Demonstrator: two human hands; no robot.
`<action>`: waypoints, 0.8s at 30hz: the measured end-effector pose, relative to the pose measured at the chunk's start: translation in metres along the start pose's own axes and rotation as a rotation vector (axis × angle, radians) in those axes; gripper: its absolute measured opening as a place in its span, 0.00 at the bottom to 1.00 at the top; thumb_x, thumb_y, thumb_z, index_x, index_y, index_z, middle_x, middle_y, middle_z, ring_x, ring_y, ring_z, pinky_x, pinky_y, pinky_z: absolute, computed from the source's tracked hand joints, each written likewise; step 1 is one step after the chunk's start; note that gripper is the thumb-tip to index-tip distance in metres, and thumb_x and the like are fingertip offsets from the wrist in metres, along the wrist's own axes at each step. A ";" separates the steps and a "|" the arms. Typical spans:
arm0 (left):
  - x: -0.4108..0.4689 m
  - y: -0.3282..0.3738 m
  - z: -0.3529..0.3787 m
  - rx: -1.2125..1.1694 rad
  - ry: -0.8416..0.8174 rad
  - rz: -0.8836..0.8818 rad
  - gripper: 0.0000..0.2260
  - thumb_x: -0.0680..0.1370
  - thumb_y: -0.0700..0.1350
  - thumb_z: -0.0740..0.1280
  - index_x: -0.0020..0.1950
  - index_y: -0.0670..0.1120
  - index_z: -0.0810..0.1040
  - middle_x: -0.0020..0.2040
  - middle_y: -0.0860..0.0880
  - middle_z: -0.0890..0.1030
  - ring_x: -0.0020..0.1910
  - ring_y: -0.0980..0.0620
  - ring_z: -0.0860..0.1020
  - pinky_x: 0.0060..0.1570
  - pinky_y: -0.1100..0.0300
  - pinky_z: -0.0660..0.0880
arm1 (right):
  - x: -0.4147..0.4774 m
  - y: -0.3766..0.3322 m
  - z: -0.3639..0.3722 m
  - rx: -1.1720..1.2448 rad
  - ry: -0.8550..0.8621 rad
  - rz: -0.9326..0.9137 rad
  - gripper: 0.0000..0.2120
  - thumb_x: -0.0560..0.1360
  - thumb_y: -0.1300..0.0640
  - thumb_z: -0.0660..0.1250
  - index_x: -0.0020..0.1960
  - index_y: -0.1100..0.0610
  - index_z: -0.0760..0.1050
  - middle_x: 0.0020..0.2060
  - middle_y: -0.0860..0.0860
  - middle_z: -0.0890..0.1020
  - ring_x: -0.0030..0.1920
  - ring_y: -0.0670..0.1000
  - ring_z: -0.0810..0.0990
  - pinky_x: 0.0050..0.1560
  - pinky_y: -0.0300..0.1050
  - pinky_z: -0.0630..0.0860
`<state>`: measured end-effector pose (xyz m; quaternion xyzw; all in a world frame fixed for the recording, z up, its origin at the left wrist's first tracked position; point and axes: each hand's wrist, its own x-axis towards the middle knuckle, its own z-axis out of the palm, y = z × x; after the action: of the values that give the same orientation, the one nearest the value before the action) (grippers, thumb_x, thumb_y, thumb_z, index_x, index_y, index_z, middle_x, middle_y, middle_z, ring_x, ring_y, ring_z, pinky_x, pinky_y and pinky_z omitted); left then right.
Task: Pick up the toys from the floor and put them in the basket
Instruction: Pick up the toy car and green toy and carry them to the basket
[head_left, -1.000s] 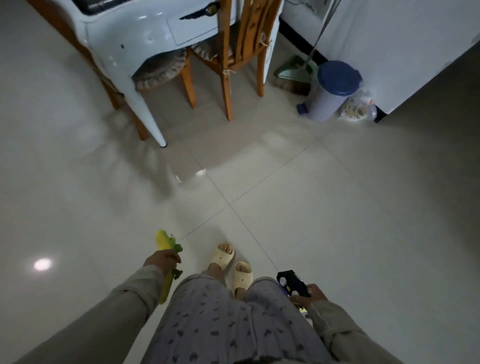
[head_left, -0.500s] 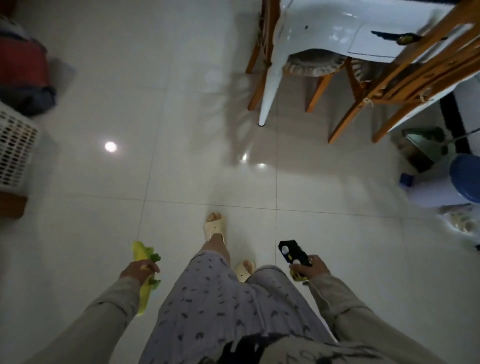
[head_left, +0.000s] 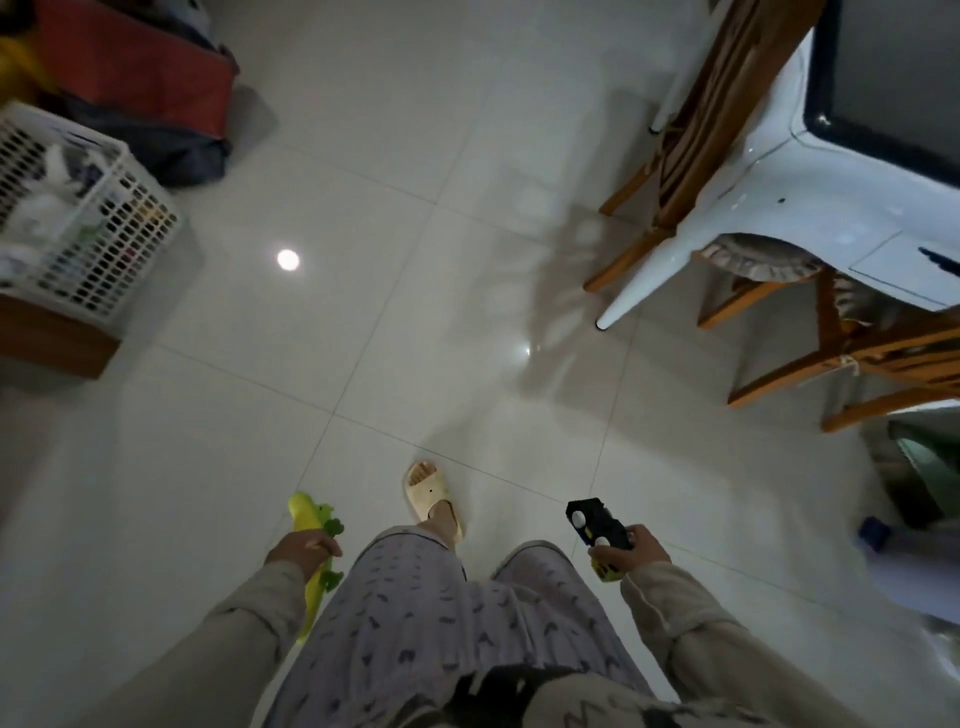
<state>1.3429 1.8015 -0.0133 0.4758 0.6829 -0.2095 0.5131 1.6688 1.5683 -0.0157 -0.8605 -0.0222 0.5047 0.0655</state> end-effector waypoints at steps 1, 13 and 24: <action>0.003 0.018 -0.008 0.046 0.005 0.026 0.13 0.77 0.33 0.62 0.60 0.37 0.79 0.66 0.36 0.75 0.63 0.39 0.74 0.60 0.54 0.72 | 0.004 -0.013 -0.002 0.010 -0.004 0.001 0.19 0.69 0.56 0.74 0.52 0.61 0.70 0.47 0.57 0.74 0.47 0.53 0.73 0.45 0.41 0.64; 0.032 0.178 -0.083 -0.107 0.067 0.274 0.11 0.76 0.37 0.61 0.51 0.44 0.83 0.62 0.41 0.79 0.61 0.40 0.75 0.56 0.58 0.70 | 0.058 -0.172 -0.043 -0.117 -0.001 -0.078 0.14 0.68 0.58 0.74 0.46 0.62 0.71 0.41 0.57 0.76 0.42 0.53 0.74 0.43 0.43 0.65; 0.088 0.194 -0.119 -0.447 0.203 -0.135 0.11 0.75 0.33 0.61 0.52 0.37 0.82 0.63 0.37 0.77 0.61 0.36 0.75 0.57 0.48 0.73 | 0.128 -0.409 -0.103 -0.424 -0.066 -0.300 0.17 0.68 0.57 0.73 0.49 0.58 0.68 0.45 0.55 0.75 0.46 0.51 0.74 0.46 0.43 0.68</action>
<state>1.4491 2.0208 -0.0073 0.3225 0.7904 -0.0384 0.5194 1.8323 1.9778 -0.0219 -0.8251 -0.2569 0.5014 -0.0428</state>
